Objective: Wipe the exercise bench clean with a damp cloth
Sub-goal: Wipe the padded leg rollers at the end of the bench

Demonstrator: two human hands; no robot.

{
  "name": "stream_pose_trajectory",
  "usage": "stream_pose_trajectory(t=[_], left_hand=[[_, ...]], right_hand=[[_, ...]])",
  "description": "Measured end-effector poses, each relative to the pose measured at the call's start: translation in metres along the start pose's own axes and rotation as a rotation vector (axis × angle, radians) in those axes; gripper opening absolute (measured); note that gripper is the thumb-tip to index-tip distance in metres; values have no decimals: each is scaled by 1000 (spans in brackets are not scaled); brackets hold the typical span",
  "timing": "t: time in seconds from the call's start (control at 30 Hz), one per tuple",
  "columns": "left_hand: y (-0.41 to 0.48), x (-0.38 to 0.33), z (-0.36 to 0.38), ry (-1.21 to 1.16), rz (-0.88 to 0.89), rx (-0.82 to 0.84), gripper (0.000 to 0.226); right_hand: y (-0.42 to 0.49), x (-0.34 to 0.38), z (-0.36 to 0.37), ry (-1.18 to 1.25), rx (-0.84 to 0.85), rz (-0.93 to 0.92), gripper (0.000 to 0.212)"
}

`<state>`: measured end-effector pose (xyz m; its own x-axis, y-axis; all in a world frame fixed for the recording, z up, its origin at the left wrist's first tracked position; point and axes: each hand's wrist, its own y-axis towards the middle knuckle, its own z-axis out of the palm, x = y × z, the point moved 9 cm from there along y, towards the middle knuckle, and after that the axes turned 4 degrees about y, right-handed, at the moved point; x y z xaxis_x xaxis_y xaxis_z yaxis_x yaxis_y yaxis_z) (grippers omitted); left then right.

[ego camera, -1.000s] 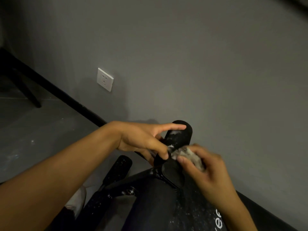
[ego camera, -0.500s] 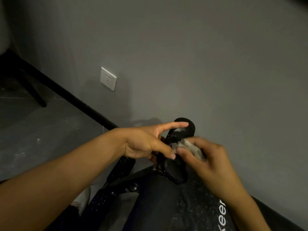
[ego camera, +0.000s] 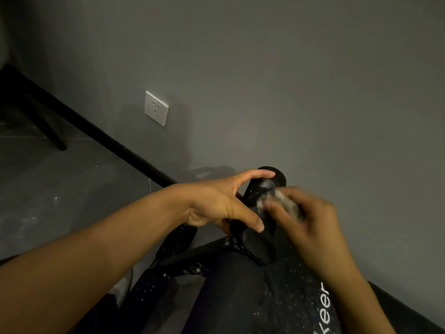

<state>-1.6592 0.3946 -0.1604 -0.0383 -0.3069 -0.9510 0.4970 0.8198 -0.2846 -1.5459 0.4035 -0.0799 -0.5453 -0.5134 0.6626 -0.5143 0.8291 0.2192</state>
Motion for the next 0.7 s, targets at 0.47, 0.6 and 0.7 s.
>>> stream_pose_trajectory(t=[0.47, 0.6, 0.7], left_hand=[[0, 3, -1, -18, 13, 6, 103], [2, 3, -4, -26, -2, -29, 105], [2, 5, -4, -40, -5, -30, 106]], right_hand=[[0, 0, 2, 21, 47, 8, 9], [49, -21, -10, -191, -126, 17, 8], [44, -18, -5, -149, -123, 49, 7]])
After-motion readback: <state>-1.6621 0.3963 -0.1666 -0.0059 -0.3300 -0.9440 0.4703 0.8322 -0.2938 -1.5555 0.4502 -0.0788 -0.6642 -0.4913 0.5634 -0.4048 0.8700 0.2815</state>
